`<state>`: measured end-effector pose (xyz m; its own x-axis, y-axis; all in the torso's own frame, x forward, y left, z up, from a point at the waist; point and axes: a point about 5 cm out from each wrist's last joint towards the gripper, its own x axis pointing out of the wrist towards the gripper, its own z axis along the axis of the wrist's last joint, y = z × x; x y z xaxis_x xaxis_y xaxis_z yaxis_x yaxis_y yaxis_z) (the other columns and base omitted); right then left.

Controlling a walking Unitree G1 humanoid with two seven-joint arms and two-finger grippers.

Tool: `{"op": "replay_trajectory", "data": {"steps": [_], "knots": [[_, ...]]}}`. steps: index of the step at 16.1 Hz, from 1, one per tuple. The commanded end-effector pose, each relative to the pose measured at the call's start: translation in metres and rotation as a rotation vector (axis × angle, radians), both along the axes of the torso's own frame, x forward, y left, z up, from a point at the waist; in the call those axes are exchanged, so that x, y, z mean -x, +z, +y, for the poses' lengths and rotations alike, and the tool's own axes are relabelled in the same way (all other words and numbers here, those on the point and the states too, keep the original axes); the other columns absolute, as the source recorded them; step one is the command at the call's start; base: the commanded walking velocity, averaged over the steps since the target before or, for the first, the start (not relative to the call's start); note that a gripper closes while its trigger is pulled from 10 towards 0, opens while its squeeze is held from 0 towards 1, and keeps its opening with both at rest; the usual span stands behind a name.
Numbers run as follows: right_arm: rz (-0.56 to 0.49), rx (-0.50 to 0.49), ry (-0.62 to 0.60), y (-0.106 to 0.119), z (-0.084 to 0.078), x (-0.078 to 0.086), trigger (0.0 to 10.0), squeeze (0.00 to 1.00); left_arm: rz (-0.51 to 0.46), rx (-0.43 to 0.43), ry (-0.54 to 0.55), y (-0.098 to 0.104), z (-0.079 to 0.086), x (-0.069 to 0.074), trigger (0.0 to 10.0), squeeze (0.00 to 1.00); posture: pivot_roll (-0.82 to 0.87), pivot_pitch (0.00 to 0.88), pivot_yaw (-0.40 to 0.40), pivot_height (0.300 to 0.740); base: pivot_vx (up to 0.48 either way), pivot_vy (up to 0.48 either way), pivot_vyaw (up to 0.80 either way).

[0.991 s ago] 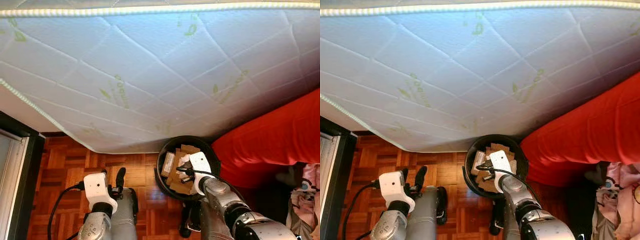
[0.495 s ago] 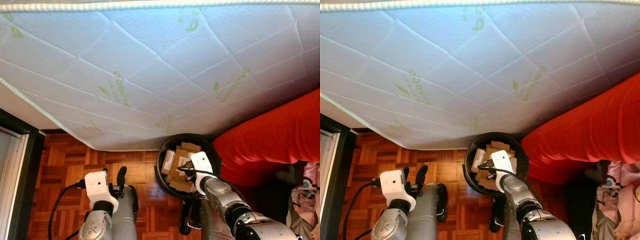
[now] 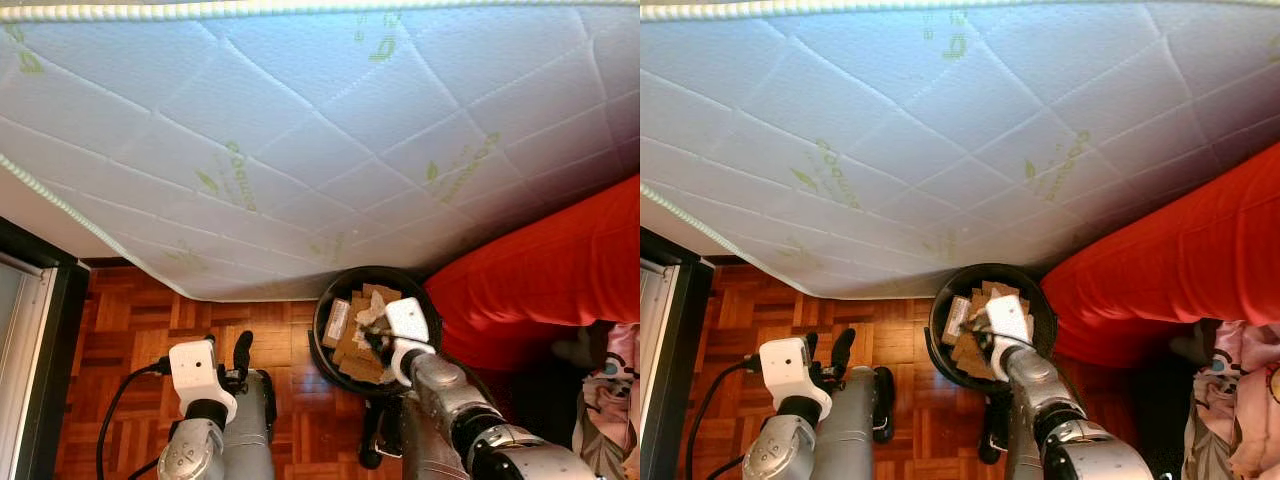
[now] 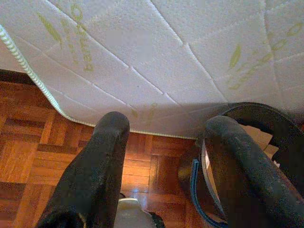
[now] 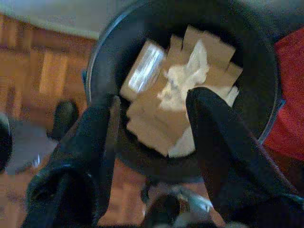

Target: Clean up the room

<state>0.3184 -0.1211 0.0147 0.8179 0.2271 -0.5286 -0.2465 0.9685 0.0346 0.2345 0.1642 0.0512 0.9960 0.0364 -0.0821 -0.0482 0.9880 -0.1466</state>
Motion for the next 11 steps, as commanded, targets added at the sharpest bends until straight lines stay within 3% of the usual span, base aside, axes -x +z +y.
{"op": "replay_trajectory", "data": {"steps": [1, 3, 7, 11], "knots": [[0.017, -0.039, -0.078, -0.013, -0.015, 0.012, 10.0, 0.00, 0.084, 0.001, 0.009, -0.018, 0.003, 0.010, 10.0, 0.00, 0.21, 0.431, -0.036, 0.658, 0.000, 0.000, 0.00], [0.018, -0.072, -0.161, -0.022, -0.032, 0.023, 10.0, 0.00, 0.104, -0.019, -0.007, -0.024, 0.004, 0.010, 10.0, 0.00, 0.19, 0.408, -0.032, 0.658, 0.000, 0.000, 0.00], [0.060, -0.136, -0.362, -0.047, -0.066, 0.059, 10.0, 0.00, 0.174, -0.039, -0.018, -0.043, 0.011, 0.006, 10.0, 0.00, 0.13, 0.345, -0.017, 0.658, 0.000, 0.000, 0.00], [0.047, -0.173, -0.451, -0.055, -0.068, 0.072, 10.0, 0.00, 0.284, -0.063, -0.031, -0.065, 0.020, 0.003, 10.0, 0.00, 0.08, 0.261, 0.018, 0.678, 0.000, 0.000, 0.00]]}}
